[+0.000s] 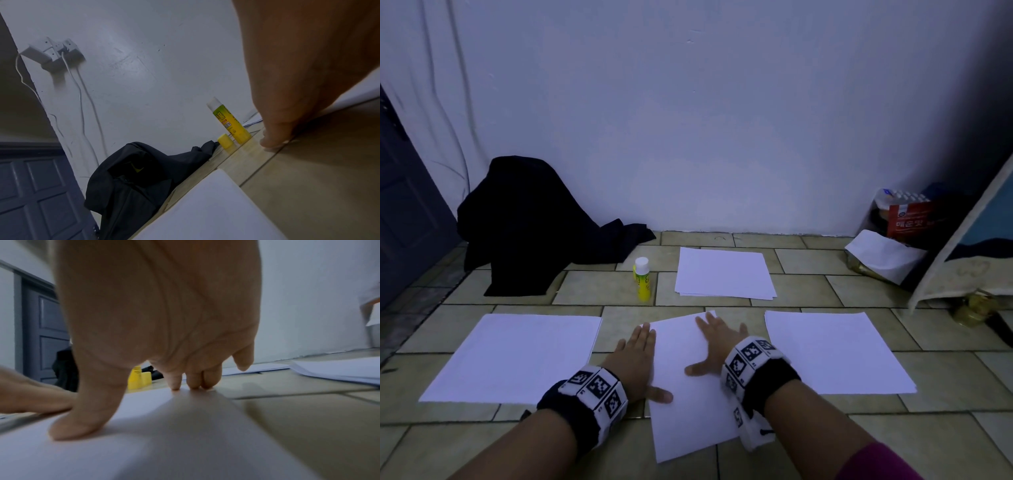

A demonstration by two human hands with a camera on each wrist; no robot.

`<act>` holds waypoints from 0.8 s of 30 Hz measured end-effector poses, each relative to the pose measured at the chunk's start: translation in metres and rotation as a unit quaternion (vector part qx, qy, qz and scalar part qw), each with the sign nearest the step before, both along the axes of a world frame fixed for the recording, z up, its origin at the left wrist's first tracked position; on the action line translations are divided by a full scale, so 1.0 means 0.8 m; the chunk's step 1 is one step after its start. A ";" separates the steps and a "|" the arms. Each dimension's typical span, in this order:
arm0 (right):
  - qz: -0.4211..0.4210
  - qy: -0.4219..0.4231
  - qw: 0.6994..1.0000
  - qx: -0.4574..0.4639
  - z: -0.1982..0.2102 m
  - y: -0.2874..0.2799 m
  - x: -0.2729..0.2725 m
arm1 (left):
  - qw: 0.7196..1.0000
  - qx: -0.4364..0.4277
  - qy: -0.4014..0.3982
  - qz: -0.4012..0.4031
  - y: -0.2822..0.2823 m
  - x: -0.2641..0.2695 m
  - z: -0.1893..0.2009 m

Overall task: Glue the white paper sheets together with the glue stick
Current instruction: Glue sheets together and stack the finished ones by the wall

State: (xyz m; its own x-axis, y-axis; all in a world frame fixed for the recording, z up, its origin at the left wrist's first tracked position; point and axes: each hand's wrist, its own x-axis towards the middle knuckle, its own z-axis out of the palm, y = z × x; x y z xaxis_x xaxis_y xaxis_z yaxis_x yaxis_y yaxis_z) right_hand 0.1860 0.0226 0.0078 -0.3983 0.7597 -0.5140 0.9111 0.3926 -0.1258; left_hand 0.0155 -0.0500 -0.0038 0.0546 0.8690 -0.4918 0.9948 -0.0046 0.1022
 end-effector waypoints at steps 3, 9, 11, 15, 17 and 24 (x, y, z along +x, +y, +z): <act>-0.010 -0.006 1.000 0.002 0.002 0.002 0.004 | 1.000 0.011 0.012 -0.010 -0.003 -0.004 0.003; -0.017 -0.026 0.991 0.129 0.016 -0.017 -0.019 | 0.985 0.144 0.097 0.013 -0.003 0.001 0.026; -0.029 -0.017 0.992 0.120 0.017 -0.025 -0.030 | 0.985 0.155 0.081 0.003 -0.002 0.002 0.027; -0.060 0.009 0.994 0.089 0.013 -0.036 -0.051 | 0.990 0.131 0.041 -0.033 -0.003 0.003 0.030; -0.051 0.004 0.996 0.072 0.011 -0.038 -0.059 | 0.989 0.127 0.060 -0.041 -0.003 0.003 0.037; 0.050 0.036 0.998 0.030 -0.001 -0.036 -0.075 | 0.998 0.047 0.042 -0.014 -0.001 -0.006 0.023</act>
State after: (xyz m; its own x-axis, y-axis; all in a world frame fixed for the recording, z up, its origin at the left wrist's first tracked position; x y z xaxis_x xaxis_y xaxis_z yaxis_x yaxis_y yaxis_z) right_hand 0.1263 -0.0064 0.0068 -0.5076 0.7435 -0.4354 0.8567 0.4896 -0.1627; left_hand 0.0105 -0.0512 0.0148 0.0420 0.9105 -0.4114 0.9991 -0.0390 0.0157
